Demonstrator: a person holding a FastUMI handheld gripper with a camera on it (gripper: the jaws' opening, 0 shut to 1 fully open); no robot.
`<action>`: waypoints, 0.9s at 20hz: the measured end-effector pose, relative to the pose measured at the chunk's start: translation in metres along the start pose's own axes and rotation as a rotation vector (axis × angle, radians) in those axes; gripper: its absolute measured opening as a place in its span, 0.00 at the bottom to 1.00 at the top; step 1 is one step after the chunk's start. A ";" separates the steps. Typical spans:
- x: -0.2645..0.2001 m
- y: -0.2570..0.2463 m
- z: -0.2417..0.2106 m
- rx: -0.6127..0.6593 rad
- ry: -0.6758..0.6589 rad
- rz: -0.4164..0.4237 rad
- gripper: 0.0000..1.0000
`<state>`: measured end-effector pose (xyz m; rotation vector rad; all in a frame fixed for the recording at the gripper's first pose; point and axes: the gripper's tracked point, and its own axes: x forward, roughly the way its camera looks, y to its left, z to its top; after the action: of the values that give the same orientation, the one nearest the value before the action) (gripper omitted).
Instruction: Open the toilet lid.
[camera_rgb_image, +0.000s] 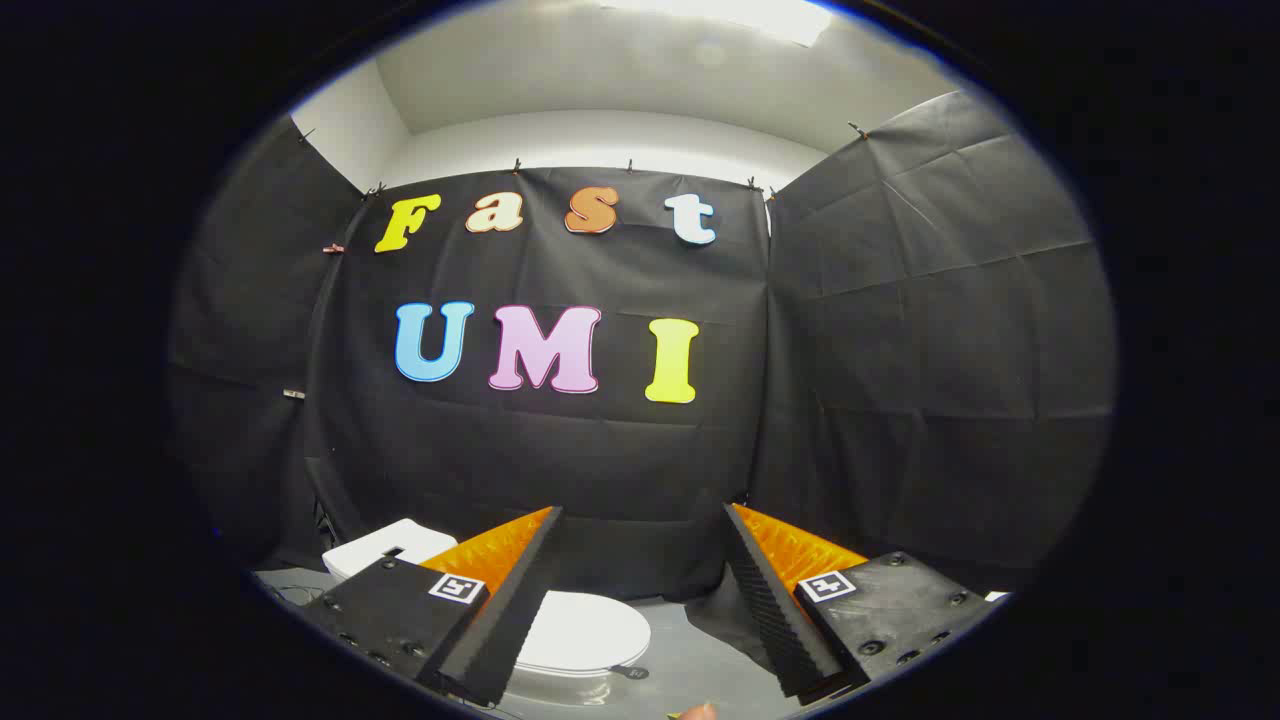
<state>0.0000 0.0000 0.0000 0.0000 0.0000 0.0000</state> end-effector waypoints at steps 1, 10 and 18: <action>0.001 0.000 0.000 0.002 0.001 0.001 0.98; 0.001 -0.002 0.003 0.004 -0.006 -0.006 0.98; -0.001 -0.003 0.005 0.004 -0.014 -0.012 0.98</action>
<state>-0.0011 -0.0029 0.0047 0.0039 -0.0142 -0.0117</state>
